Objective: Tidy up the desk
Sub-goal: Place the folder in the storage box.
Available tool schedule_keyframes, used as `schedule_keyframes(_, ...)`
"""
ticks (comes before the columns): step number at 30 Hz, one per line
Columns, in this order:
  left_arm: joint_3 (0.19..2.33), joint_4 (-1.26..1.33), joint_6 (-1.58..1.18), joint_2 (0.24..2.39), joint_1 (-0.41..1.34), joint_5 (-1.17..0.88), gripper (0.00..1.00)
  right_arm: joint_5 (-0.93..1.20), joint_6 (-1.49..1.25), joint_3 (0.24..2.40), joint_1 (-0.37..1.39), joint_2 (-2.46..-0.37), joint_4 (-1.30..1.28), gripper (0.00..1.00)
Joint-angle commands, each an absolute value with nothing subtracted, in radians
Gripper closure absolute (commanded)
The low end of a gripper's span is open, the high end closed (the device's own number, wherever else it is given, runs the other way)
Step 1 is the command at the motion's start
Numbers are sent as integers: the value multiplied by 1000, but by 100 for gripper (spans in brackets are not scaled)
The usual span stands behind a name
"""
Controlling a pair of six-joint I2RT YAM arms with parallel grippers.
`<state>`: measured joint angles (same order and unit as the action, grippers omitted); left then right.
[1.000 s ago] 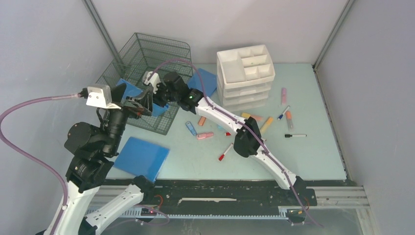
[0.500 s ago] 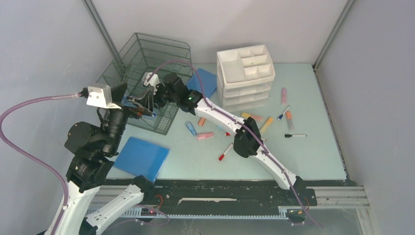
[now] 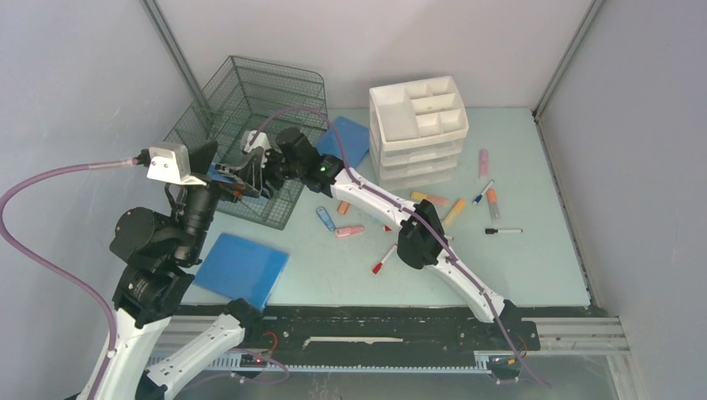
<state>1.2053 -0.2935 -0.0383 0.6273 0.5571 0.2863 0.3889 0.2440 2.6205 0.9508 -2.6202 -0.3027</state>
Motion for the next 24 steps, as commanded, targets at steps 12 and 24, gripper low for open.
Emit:
schedule_keyframes(12,1188,-245,-58,611,534,250,0,619,417,2607,932,-2502,-460,9)
schedule_keyframes(24,1174,-233,-51,603,519,237,0,435,388,2576,943,-2577,-319,23)
